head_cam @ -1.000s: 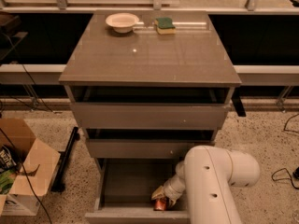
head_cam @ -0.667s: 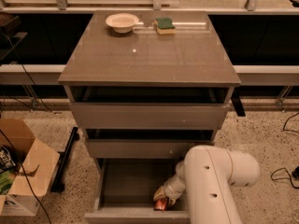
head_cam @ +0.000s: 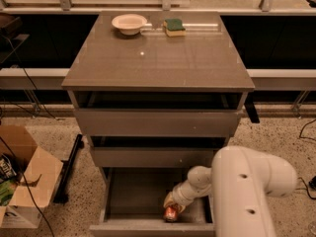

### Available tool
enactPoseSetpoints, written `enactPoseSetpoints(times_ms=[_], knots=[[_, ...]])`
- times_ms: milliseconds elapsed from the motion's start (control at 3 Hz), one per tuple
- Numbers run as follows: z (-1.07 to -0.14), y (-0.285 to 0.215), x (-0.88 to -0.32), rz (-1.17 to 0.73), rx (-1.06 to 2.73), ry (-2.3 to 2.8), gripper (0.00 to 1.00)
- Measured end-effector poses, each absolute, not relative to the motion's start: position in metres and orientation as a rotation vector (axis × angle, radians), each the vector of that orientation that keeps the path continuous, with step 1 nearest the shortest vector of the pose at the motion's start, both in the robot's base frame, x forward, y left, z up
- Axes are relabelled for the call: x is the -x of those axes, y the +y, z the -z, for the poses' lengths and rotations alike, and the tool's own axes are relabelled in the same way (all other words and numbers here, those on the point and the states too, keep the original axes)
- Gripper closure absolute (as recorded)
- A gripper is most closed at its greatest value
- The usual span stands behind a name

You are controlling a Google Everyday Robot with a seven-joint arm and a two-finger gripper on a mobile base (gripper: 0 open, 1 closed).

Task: Pick coke can from bottom drawer and place on counter

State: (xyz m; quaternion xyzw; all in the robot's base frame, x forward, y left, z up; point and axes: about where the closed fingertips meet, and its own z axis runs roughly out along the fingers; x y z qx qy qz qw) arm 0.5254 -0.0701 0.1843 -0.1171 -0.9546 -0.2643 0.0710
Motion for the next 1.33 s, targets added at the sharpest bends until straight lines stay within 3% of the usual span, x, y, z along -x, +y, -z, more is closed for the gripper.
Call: enactPoseSetpoints(times_ms=[333, 1333], knots=[[-0.239, -0.070, -0.522, 0.900, 0.271, -2.915, 1.00], [-0.457, -0.080, -0.483, 1.539, -0.283, -3.033, 1.00]])
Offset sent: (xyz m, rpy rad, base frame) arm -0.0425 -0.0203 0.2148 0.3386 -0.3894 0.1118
